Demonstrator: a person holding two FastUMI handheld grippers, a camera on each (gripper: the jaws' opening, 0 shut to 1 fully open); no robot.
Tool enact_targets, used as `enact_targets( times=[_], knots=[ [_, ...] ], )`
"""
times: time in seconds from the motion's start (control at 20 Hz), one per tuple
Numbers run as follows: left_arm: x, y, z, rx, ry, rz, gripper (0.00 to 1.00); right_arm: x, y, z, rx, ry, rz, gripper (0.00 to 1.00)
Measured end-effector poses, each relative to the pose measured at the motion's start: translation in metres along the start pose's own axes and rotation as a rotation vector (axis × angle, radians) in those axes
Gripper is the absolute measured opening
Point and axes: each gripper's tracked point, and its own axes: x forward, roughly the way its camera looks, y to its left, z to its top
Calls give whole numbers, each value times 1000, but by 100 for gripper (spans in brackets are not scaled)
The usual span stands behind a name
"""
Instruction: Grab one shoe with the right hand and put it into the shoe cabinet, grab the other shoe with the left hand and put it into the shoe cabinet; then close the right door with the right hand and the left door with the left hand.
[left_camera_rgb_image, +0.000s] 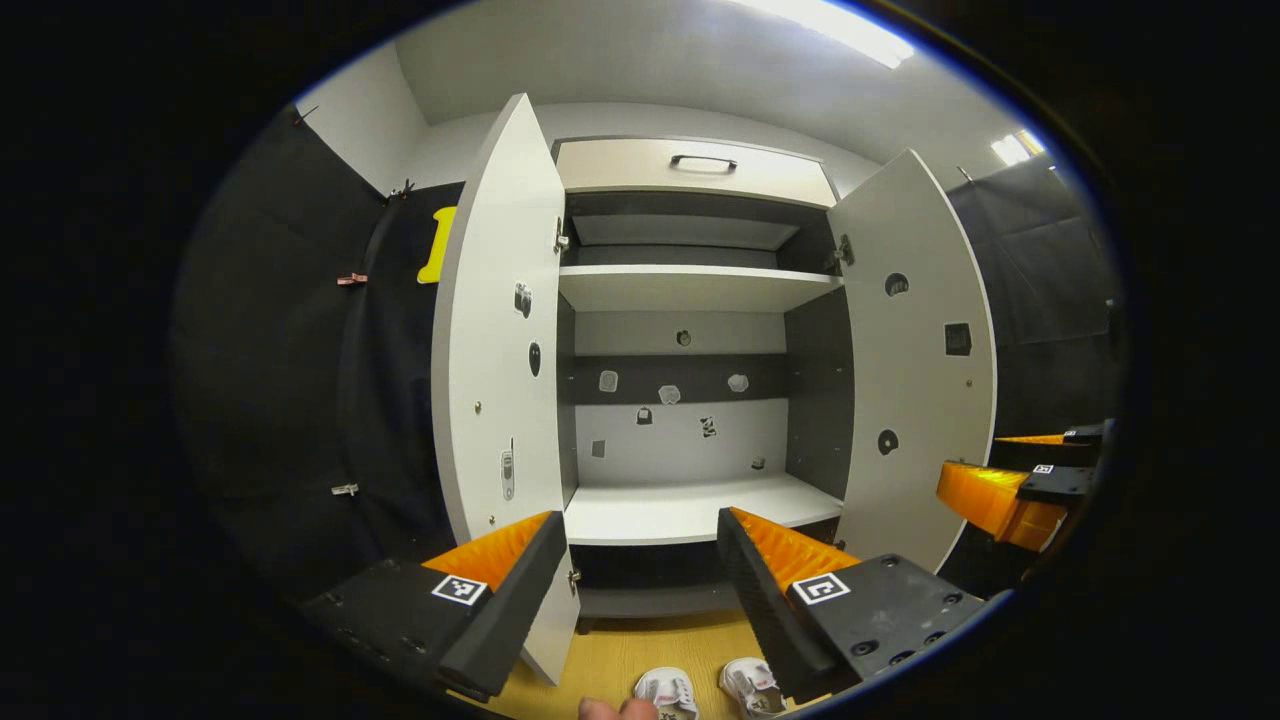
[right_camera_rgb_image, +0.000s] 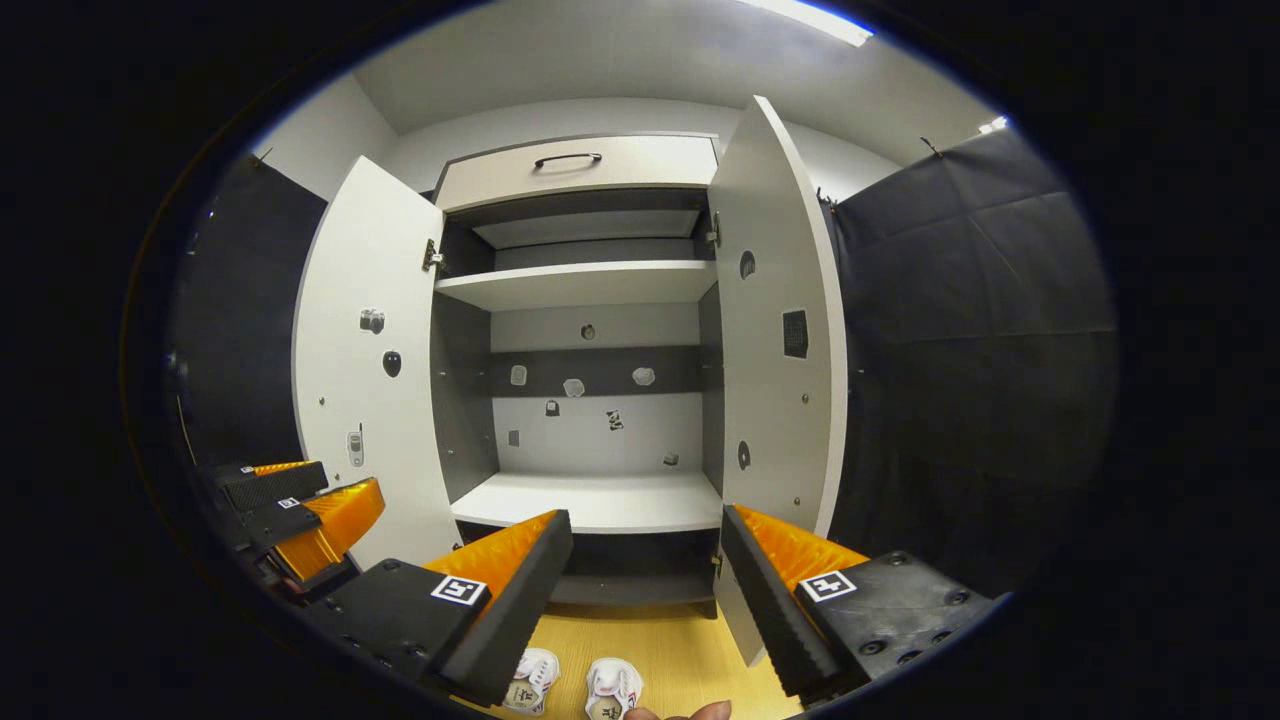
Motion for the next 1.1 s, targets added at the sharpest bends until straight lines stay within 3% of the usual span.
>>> enact_targets(
  times=[0.4, 1.1],
  knots=[
    [3, 9, -9, -5, 3, -2, 95, -1, 4, -60, -1, 134, 13, 98],
    [7, 47, -51, 35, 48, 42, 95, -48, 46, -331, 102, 656, 109, 98]
  ],
)
